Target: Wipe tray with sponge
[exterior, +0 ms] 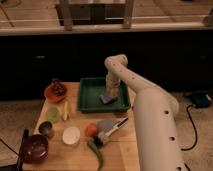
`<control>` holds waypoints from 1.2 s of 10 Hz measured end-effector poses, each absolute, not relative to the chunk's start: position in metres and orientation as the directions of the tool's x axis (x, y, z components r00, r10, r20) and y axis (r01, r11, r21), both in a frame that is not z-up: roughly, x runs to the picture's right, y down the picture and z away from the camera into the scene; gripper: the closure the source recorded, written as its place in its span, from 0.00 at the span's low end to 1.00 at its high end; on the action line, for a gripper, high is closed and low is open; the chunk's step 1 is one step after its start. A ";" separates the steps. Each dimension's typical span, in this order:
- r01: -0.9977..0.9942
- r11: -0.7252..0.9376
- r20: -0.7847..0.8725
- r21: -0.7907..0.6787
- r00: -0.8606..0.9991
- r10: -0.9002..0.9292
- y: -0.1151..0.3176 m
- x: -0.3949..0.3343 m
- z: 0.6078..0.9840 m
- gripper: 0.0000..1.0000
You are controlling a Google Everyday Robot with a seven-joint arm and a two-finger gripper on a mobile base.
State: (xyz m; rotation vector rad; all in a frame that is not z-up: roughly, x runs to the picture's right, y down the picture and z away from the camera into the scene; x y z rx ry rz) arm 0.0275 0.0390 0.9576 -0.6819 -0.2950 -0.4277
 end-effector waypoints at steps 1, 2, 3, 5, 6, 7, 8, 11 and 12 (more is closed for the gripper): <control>0.514 0.683 0.432 -0.519 0.847 -0.308 0.047 0.014 0.950 1.00; 0.528 0.675 0.441 -0.516 0.839 -0.320 0.052 0.013 0.945 1.00; 0.553 0.663 0.461 -0.504 0.822 -0.335 0.065 0.013 0.934 1.00; 0.548 0.663 0.459 -0.509 0.825 -0.330 0.073 0.026 0.929 1.00; 0.535 0.669 0.452 -0.515 0.833 -0.319 0.074 0.040 0.929 1.00; 0.514 0.674 0.438 -0.530 0.847 -0.302 0.076 0.059 0.930 1.00; 0.490 0.682 0.423 -0.544 0.861 -0.282 0.074 0.076 0.932 1.00; 0.451 0.697 0.402 -0.558 0.881 -0.249 0.055 0.091 0.946 1.00; 0.449 0.701 0.405 -0.554 0.881 -0.244 0.046 0.087 0.949 1.00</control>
